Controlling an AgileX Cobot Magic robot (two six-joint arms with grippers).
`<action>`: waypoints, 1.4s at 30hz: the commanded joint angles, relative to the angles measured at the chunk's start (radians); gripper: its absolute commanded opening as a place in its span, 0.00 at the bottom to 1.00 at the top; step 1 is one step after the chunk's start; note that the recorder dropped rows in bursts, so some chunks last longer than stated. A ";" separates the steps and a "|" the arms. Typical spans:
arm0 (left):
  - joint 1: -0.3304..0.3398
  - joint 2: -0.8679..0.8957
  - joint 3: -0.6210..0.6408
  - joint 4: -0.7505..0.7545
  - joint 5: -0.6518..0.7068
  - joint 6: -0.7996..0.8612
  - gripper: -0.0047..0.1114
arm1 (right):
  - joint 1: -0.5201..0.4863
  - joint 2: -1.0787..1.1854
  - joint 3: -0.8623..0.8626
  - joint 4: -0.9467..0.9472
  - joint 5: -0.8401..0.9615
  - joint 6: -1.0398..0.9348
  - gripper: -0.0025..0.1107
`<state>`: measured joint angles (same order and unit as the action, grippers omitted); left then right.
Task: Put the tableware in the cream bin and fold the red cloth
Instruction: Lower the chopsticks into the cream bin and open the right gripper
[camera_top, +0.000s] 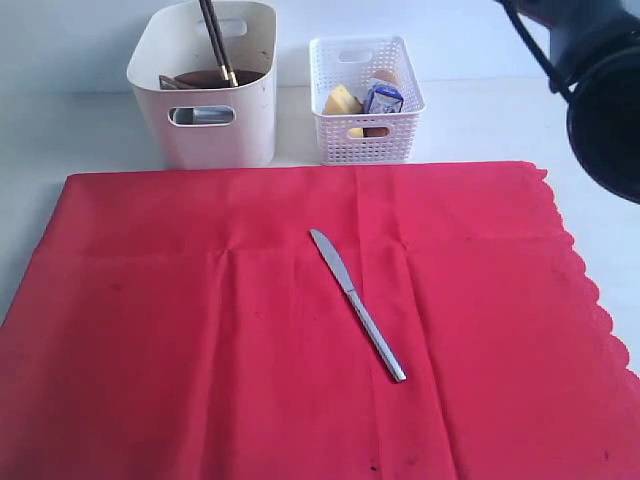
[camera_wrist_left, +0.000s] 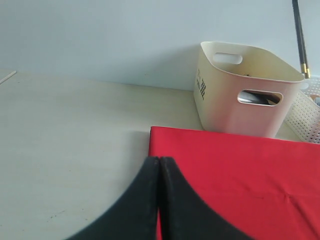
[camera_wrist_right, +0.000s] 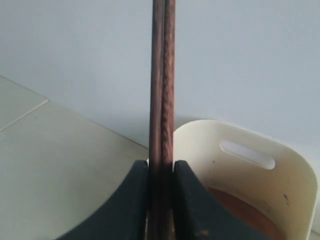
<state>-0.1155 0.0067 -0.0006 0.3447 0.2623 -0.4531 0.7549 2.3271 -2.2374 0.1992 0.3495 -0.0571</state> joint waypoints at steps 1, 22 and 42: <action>0.001 -0.007 0.001 0.002 -0.006 0.004 0.05 | 0.001 0.041 -0.015 0.006 -0.136 0.001 0.02; 0.001 -0.007 0.001 0.002 -0.006 0.004 0.05 | 0.001 0.158 -0.015 -0.002 -0.181 -0.137 0.02; 0.001 -0.007 0.001 0.002 -0.006 0.004 0.05 | 0.001 0.208 -0.015 0.000 -0.190 -0.213 0.02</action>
<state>-0.1155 0.0067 -0.0006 0.3447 0.2623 -0.4531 0.7549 2.5366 -2.2441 0.2034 0.1732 -0.2610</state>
